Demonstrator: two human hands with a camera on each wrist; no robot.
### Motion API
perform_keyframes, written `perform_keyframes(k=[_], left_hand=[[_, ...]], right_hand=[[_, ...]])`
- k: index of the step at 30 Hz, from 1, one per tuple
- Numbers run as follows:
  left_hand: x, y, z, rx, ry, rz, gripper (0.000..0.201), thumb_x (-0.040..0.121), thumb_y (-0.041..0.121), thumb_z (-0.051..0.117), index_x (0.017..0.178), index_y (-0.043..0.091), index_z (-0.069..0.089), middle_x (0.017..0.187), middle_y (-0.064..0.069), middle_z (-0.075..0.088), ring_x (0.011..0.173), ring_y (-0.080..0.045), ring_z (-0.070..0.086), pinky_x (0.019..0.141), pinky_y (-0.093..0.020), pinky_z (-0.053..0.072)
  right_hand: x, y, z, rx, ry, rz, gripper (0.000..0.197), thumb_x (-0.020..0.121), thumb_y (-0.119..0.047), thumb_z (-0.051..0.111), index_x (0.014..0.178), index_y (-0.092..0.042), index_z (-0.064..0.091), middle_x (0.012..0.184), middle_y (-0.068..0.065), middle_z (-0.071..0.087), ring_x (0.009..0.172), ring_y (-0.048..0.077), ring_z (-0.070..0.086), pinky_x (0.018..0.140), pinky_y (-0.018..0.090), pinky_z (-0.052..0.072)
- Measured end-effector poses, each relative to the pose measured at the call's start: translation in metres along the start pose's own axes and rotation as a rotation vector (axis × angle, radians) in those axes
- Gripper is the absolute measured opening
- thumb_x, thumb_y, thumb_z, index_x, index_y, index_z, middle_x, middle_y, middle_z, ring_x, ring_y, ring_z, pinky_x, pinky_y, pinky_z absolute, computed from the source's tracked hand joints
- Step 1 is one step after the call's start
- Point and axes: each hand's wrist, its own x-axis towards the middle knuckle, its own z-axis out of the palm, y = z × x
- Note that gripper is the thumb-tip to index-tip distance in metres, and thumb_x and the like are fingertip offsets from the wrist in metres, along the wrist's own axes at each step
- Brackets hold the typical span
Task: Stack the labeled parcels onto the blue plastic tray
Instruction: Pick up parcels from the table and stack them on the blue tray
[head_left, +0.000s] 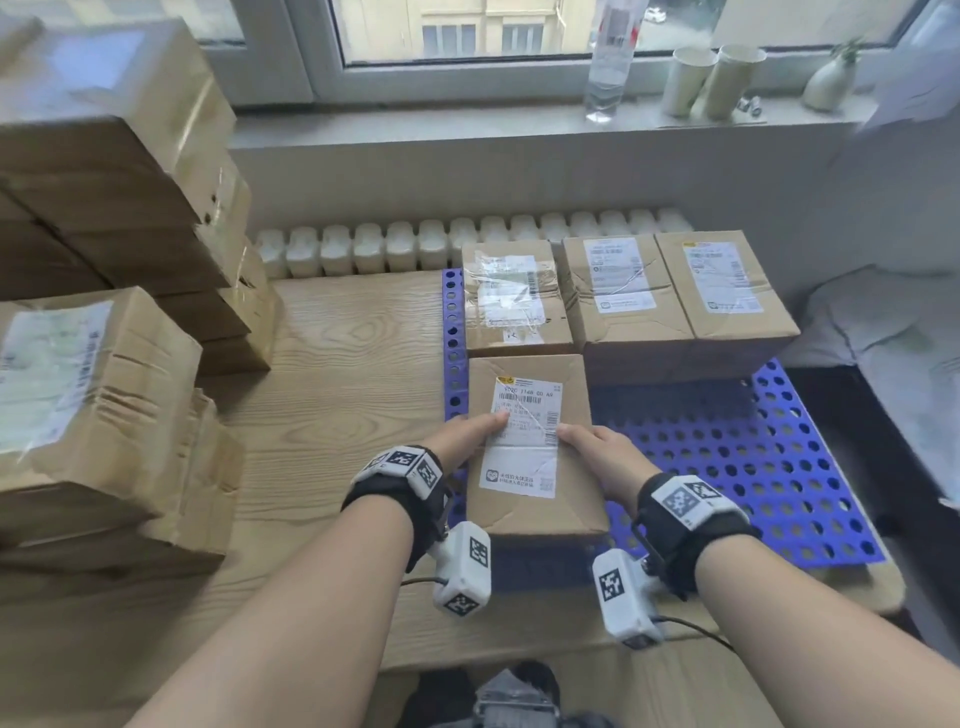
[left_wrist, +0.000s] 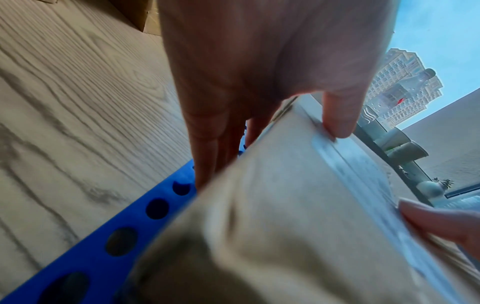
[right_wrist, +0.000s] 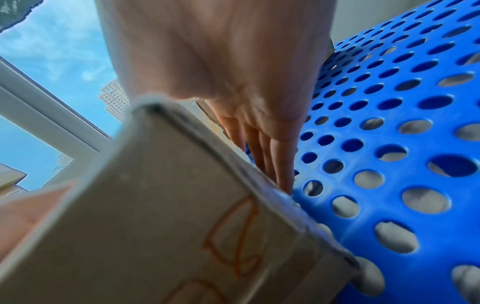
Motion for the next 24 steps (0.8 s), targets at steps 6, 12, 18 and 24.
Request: perform_keyframes(k=[6, 12, 18, 24], left_hand=[[0.006, 0.001, 0.000, -0.039, 0.025, -0.025, 0.087, 0.063, 0.066, 0.071, 0.134, 0.019, 0.054, 0.120, -0.005, 0.069, 0.107, -0.025, 0.067, 0.098, -0.055, 0.049], [0.003, 0.007, 0.004, -0.044, 0.015, -0.044, 0.077, 0.073, 0.060, 0.072, 0.133, 0.016, 0.054, 0.124, -0.006, 0.067, 0.111, -0.027, 0.065, 0.098, -0.056, 0.048], [0.003, 0.007, 0.003, 0.046, 0.036, -0.045, 0.081, 0.073, 0.064, 0.067, 0.137, 0.016, 0.051, 0.125, -0.009, 0.067, 0.112, -0.031, 0.064, 0.096, -0.057, 0.050], [-0.019, 0.012, -0.004, 0.105, 0.172, 0.004, 0.080, 0.088, 0.064, 0.053, 0.149, 0.016, 0.034, 0.148, -0.005, 0.044, 0.129, -0.026, 0.049, 0.099, -0.045, 0.049]], right_hand=[[0.007, -0.001, -0.003, -0.105, 0.008, -0.008, 0.040, 0.088, -0.053, 0.060, 0.109, -0.019, 0.063, 0.109, 0.003, 0.071, 0.096, 0.022, 0.069, 0.093, 0.043, 0.054], [0.014, -0.002, -0.008, -0.199, 0.031, -0.011, 0.043, 0.087, -0.056, 0.058, 0.108, -0.018, 0.064, 0.112, 0.004, 0.069, 0.099, 0.023, 0.067, 0.095, 0.043, 0.053], [0.011, -0.005, -0.006, -0.259, 0.016, -0.013, 0.041, 0.091, -0.051, 0.056, 0.108, -0.015, 0.061, 0.116, 0.006, 0.067, 0.102, 0.024, 0.066, 0.096, 0.043, 0.051], [0.004, -0.018, -0.008, -0.499, 0.101, -0.128, 0.057, 0.094, -0.050, 0.049, 0.133, -0.009, 0.048, 0.135, 0.007, 0.056, 0.120, 0.027, 0.053, 0.092, 0.034, 0.042]])
